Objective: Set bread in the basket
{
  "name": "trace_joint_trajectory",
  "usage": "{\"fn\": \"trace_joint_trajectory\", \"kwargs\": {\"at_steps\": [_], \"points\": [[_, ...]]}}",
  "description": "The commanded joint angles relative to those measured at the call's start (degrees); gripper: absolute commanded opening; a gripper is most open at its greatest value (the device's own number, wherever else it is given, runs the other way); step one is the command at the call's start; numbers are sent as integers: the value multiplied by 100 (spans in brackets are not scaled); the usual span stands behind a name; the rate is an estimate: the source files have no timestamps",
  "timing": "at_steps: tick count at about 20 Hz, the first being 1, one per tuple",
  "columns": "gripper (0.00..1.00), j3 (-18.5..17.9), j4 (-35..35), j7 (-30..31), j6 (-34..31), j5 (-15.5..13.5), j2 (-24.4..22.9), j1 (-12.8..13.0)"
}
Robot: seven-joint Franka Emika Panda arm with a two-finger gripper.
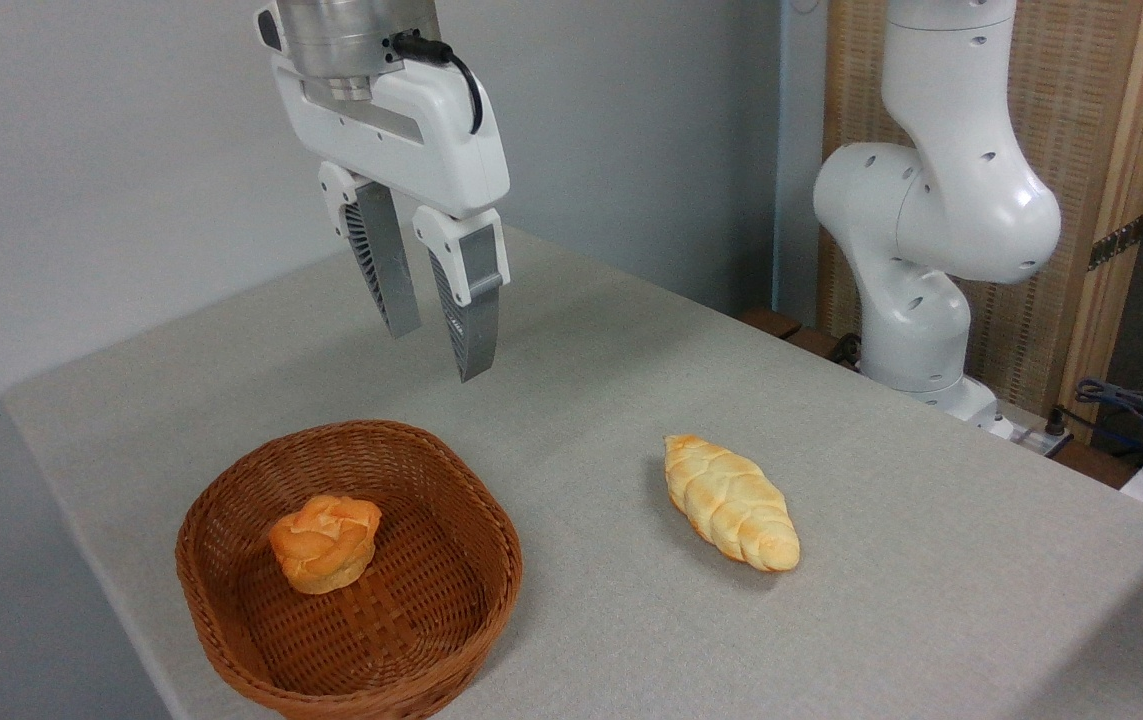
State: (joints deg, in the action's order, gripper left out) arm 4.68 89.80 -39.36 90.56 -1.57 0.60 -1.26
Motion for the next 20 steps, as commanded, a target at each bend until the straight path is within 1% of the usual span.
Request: {"fn": "trace_joint_trajectory", "kwargs": {"at_steps": [1,9,12,14,17,20], "points": [[100,-37,134,-10,-74,43,-130,47],[100,-37,187,-19,-74,52,-148,47],[100,-37,458,-132,-65,69,-331,55],[100,-37,888,-675,75,78,-621,73],[100,-46,1731,-1528,409,78,-1236,73],[100,-46,2470,-2704,612,78,-1641,99]]}}
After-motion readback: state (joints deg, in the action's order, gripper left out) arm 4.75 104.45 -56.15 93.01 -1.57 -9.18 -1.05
